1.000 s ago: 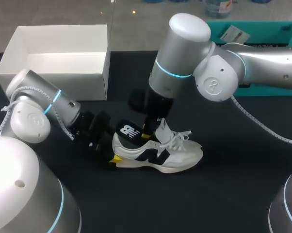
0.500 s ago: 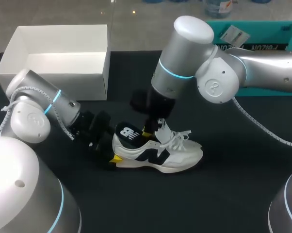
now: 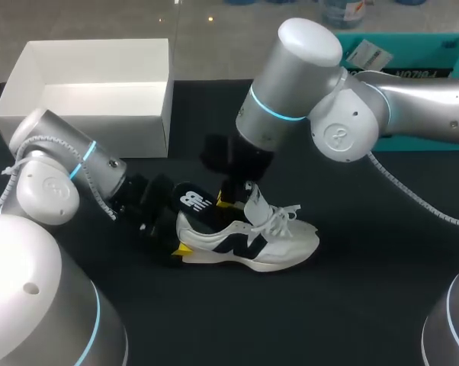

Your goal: Take the shoe out of the shoebox, open the shoe tongue, remove and reinsert the insole, then place the shoe into the shoebox

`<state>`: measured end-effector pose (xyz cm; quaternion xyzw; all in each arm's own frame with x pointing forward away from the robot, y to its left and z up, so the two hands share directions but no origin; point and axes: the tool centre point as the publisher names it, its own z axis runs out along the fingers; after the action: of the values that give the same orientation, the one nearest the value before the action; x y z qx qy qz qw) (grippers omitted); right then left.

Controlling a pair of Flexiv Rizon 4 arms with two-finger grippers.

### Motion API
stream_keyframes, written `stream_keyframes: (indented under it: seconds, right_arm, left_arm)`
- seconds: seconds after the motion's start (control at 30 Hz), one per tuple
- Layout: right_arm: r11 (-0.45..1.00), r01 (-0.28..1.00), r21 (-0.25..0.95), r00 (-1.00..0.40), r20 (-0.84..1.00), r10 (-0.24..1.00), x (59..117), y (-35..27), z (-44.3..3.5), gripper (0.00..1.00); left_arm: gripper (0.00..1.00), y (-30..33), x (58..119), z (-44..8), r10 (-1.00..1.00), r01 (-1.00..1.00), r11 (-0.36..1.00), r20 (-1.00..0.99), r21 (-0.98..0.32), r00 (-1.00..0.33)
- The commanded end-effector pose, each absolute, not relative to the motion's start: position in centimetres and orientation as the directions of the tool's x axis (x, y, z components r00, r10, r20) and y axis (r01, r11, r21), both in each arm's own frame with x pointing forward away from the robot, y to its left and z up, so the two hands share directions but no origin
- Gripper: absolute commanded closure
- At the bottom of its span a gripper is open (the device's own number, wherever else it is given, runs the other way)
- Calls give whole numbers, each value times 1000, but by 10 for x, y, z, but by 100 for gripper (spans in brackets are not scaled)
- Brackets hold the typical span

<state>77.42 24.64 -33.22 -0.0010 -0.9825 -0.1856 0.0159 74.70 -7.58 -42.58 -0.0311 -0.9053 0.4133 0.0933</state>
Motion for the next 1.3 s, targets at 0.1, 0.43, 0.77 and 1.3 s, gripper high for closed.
stream_keyframes:
  seconds: [0.1,0.43,0.77,1.3]
  right_arm:
    - [914,-7,406,-999,41,-26,773,248,-341,72]
    - [895,-22,445,-997,61,-55,773,250,-346,69]
    - [894,-21,448,-995,81,-63,773,255,-352,100]
    - [867,-67,493,-996,15,-85,783,250,-309,100]
  left_arm:
    - [100,-76,748,-428,134,-21,656,143,-754,-981]
    - [100,-76,748,-428,134,-21,656,143,-754,-981]
    - [100,-76,748,-428,134,-21,656,143,-754,-981]
    - [100,-76,748,-428,134,-21,656,143,-754,-981]
